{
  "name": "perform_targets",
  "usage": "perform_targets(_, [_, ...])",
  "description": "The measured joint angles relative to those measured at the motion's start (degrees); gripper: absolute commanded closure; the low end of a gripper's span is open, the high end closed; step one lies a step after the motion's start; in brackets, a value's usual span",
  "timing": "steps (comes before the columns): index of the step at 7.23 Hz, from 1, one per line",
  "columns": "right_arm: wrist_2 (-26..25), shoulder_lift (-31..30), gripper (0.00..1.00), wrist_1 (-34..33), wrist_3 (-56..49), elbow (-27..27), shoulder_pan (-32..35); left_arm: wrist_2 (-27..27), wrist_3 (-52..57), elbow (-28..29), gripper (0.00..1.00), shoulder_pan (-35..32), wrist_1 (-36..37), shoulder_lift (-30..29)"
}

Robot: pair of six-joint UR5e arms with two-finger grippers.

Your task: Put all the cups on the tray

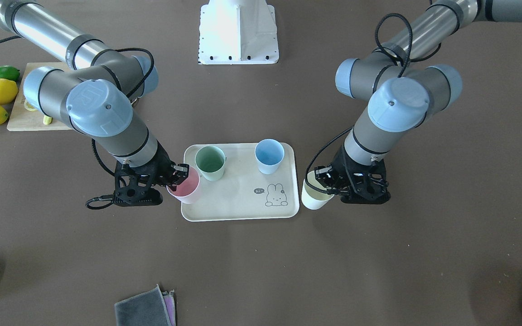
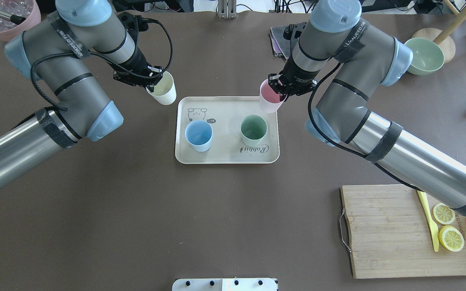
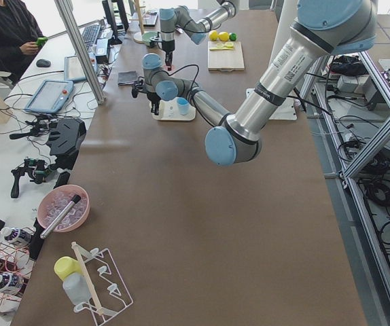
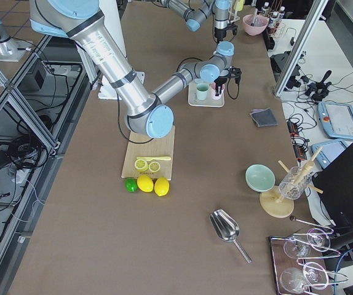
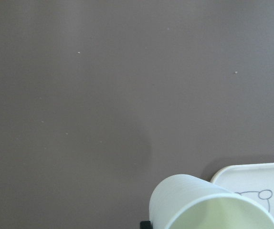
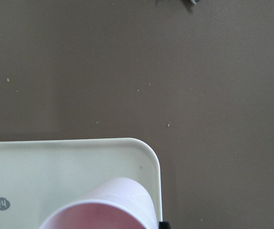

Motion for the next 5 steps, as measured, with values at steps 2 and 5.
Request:
perform_targets(2, [-1.7, 3.6, 1.00, 1.4, 2.1, -4.6, -1.5, 1.4, -3.2, 0.1, 1.00, 2.7, 0.1, -1.7])
perform_targets(5, [-3.3, 4.8, 0.00, 5.5, 3.0, -8.7, -3.4, 3.4, -6.0, 0.2, 1.00, 5.8, 0.0, -3.0])
